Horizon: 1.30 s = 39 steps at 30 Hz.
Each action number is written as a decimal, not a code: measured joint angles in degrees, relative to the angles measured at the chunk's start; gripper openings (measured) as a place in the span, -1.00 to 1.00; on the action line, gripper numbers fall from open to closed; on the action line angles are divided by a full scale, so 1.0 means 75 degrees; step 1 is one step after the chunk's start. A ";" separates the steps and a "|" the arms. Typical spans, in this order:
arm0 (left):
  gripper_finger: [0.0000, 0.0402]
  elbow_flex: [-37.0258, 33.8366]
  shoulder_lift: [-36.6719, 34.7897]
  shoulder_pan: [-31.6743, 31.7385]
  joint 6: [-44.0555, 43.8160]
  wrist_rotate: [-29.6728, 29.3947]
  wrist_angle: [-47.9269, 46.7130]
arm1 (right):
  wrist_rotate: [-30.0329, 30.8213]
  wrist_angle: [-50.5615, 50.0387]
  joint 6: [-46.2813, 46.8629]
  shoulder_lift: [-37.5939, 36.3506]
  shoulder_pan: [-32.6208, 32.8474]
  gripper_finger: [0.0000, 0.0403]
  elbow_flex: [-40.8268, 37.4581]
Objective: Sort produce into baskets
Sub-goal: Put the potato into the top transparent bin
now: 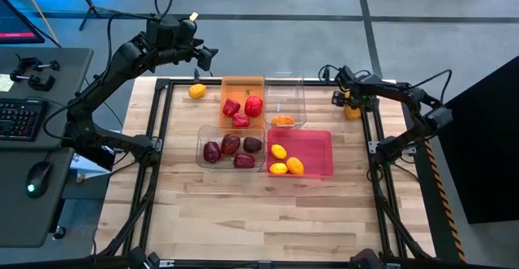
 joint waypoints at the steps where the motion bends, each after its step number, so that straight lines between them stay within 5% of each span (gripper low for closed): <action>1: 0.61 0.0000 0.0003 0.0000 -0.0031 0.0000 0.0000 | 0.0013 -0.0132 0.0010 0.0000 0.0037 0.75 0.0024; 17: 0.61 0.0000 0.0003 0.0000 -0.0162 0.0000 0.0000 | -0.0718 0.1614 0.0724 0.0000 0.0151 0.72 -0.0768; 24: 0.61 0.0000 0.0003 0.0003 -0.0159 0.0000 -0.0001 | -0.0644 0.1736 0.1026 -0.0019 0.0418 0.25 -0.0837; 33: 0.61 0.0000 -0.0170 0.0012 -0.0156 -0.0691 -0.0066 | -0.0128 0.2437 -0.0245 -0.1177 0.1804 0.13 0.0697; 39: 0.61 0.0000 -0.0169 0.0012 -0.0156 -0.0819 -0.0061 | -0.0935 0.3453 -0.0813 -0.0852 0.2654 0.15 0.1443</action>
